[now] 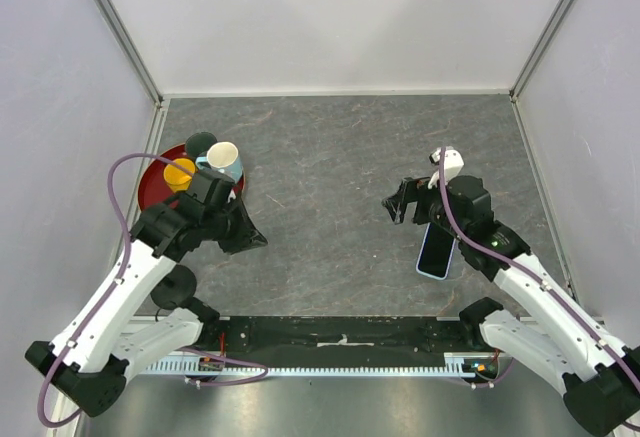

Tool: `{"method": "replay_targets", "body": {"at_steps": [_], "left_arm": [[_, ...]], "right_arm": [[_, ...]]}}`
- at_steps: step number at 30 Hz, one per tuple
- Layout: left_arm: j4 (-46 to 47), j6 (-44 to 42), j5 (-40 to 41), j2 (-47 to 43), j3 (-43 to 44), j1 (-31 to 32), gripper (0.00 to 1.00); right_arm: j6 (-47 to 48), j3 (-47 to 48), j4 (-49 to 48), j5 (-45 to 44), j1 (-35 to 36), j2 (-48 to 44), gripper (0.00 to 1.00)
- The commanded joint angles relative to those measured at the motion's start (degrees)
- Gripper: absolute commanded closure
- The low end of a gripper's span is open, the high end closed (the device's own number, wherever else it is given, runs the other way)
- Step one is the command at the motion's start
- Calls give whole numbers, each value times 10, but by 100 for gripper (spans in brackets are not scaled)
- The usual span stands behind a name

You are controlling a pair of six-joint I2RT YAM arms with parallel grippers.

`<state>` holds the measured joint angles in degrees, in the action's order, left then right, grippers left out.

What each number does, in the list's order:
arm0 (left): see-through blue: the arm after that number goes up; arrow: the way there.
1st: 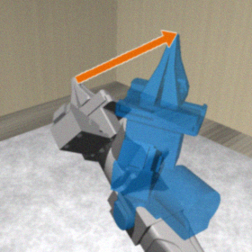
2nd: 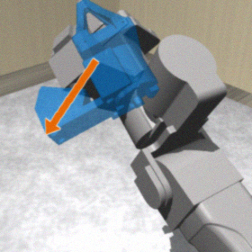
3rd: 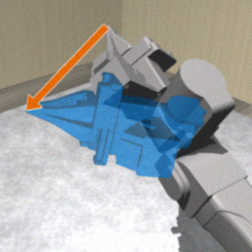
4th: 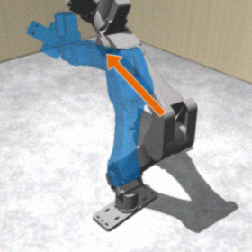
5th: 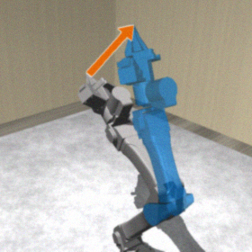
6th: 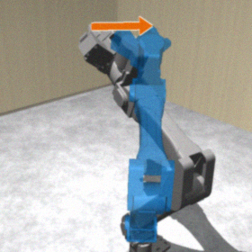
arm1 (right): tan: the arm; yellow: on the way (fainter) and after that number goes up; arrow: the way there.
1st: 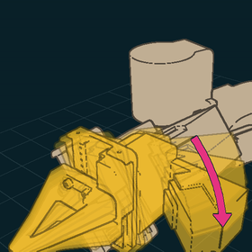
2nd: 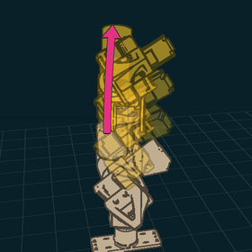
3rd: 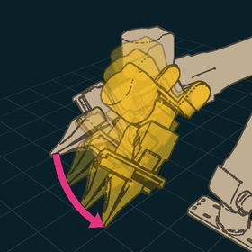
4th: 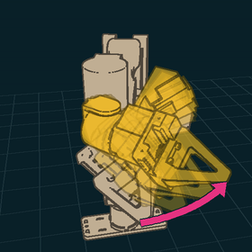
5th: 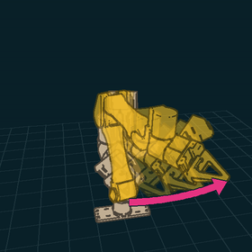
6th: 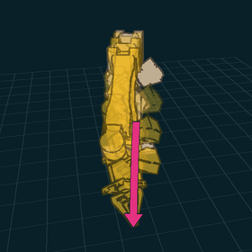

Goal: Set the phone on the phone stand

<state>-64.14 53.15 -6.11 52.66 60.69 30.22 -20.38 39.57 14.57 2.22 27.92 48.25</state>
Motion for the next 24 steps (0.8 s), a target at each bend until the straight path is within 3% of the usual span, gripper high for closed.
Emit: {"method": "replay_targets", "body": {"at_steps": [1, 6, 7, 8, 9, 11, 12, 13, 18, 21, 24], "left_arm": [[4, 35, 30, -26, 31, 6, 98], [-13, 10, 75, -53, 31, 5, 96], [-33, 15, 100, -55, 40, 5, 87], [-67, 33, 170, -57, 62, 5, 68], [-97, 53, 205, -59, 72, 5, 43], [-194, 136, 299, -69, 95, 5, 28], [-223, 163, 325, -72, 102, 5, 15], [-239, 164, 346, -81, 109, 4, 7], [-240, 168, 391, -142, 100, 1, 4], [-230, 139, 484, -165, 96, 1, 0], [-136, -39, 552, -188, 81, 1, 0]], "right_arm": [[-11, 2, -30, 29, 3, -9, 2], [-42, -8, -119, 94, 31, 54, 2], [-47, -11, -134, 94, 41, 63, 2], [-50, -11, -141, 89, 52, 79, 2], [-55, -12, -167, 83, 76, 86, 2], [-57, -7, -180, 68, 98, 110, 2], [-57, -5, -184, 55, 115, 118, 2], [-57, 2, -185, 50, 122, 133, 2], [-43, 21, -188, 27, 165, 172, 2], [-35, 31, -189, 27, 177, 189, 2], [-24, 40, -183, 38, 184, 197, 2]]}}
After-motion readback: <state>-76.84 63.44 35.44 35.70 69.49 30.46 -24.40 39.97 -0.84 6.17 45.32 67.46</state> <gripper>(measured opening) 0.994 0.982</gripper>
